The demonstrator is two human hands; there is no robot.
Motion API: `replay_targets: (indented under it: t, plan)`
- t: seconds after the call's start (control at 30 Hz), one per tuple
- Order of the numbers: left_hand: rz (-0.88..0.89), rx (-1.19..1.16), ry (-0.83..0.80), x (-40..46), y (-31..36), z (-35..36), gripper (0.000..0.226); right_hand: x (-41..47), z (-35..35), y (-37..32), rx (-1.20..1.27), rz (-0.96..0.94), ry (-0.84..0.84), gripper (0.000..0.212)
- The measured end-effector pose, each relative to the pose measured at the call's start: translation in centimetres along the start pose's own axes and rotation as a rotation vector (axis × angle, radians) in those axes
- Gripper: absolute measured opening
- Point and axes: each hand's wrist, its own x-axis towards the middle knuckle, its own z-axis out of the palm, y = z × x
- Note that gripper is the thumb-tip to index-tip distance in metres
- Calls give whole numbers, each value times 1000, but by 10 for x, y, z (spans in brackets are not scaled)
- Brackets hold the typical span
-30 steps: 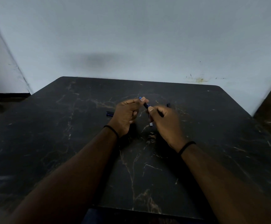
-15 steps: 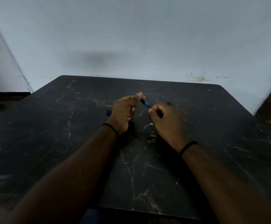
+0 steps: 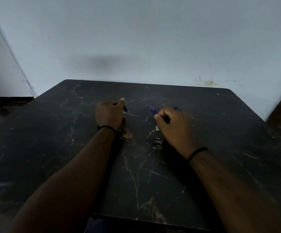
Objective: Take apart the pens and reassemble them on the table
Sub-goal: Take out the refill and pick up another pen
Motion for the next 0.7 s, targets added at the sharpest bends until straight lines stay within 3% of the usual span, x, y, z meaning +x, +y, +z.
replay_targets:
  t: [0.13,0.43,0.7]
  plan:
    - [-38,198,40,5,-6,5,59,1,3,2,4,2,4,30]
    - [-64,441,-3,2,-3,5,41,1,2,2,-12,14,-25,30]
    - [-33,367,26,1,-1,3,31,1,1,-1,-10,20,-49,23]
